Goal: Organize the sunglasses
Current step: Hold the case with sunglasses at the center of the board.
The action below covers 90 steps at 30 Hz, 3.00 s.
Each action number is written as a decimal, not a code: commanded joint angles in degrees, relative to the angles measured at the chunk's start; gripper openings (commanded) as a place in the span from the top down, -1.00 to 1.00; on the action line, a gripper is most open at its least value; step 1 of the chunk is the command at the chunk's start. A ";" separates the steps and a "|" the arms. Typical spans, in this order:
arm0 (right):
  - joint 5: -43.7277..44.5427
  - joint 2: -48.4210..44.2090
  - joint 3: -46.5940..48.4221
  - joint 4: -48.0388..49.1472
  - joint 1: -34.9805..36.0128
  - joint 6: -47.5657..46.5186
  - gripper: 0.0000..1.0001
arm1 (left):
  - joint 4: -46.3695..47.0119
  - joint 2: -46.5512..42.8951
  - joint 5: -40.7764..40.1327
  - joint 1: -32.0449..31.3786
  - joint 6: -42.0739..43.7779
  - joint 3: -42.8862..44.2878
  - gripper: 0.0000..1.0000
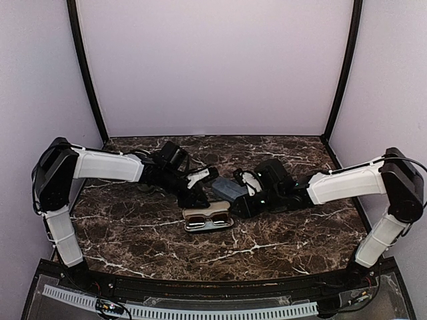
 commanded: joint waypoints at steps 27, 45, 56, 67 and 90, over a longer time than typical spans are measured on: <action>-2.01 4.68 -0.42 3.69 -0.40 7.09 0.33 | 7.52 -5.08 -8.38 0.37 -7.82 -2.63 0.15; -1.10 3.84 -4.83 6.54 0.64 7.55 0.36 | 6.58 -1.32 3.13 7.56 -20.82 -3.05 -0.15; -0.01 4.28 -6.67 9.13 2.08 8.30 0.37 | 7.98 -0.66 16.10 7.74 -24.70 -5.42 -0.06; 0.97 4.29 -6.87 9.59 3.10 8.52 0.38 | 8.54 2.87 19.82 6.88 -26.38 -4.56 -0.15; 0.37 0.88 -7.77 10.33 3.37 10.32 0.38 | 6.86 3.74 21.77 3.27 -24.23 -3.10 0.12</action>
